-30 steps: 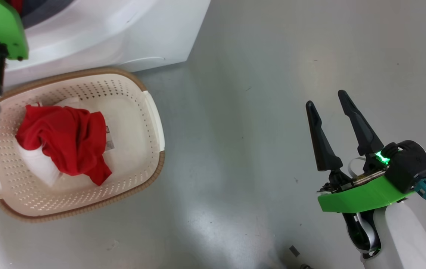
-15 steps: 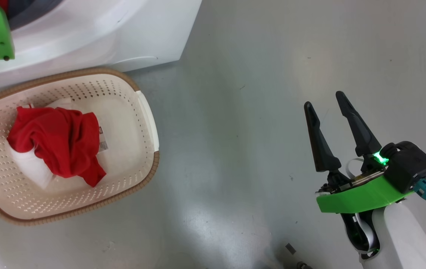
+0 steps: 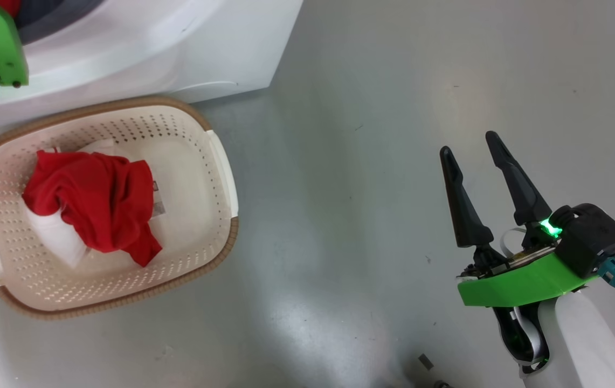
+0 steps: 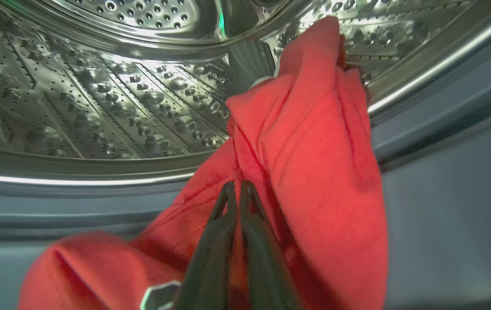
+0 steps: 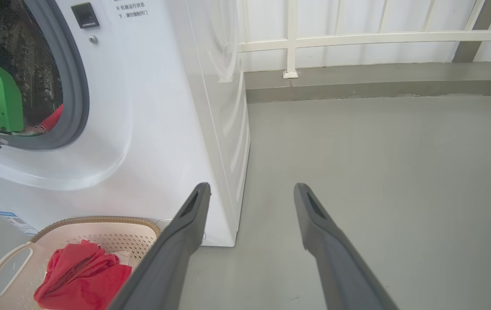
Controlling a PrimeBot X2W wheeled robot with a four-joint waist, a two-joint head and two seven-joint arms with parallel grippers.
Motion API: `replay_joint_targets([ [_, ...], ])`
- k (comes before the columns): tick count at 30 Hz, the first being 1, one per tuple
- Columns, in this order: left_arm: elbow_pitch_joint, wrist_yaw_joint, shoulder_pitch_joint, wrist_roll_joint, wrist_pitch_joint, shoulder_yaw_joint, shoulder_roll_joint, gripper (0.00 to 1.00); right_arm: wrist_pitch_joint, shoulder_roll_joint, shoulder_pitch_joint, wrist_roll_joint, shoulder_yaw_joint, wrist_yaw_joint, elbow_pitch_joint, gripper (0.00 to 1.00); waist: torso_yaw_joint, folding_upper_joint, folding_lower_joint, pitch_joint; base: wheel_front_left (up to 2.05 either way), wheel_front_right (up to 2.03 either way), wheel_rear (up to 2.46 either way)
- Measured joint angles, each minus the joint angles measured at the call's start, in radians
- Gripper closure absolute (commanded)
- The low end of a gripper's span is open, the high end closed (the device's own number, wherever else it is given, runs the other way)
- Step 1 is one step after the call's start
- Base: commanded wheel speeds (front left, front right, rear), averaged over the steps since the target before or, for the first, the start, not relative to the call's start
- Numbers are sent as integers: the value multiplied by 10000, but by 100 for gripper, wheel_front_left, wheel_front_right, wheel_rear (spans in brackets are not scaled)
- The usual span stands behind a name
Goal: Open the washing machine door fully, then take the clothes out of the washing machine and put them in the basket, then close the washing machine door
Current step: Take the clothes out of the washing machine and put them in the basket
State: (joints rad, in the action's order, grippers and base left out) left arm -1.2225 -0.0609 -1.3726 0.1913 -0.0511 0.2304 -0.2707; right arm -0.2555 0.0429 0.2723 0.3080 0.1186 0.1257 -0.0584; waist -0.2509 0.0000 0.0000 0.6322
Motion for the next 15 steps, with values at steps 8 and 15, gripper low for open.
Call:
replay_joint_targets([
  [8,489,-6,195,232,1183,-48,134,100,0,2,-1,-12,-52,0,-42,0,249,0,0,-104,0,0,0],
  [15,861,-2,463,420,1939,-61,230,100,0,2,-4,-63,-79,0,-92,0,417,0,0,-282,0,0,0],
])
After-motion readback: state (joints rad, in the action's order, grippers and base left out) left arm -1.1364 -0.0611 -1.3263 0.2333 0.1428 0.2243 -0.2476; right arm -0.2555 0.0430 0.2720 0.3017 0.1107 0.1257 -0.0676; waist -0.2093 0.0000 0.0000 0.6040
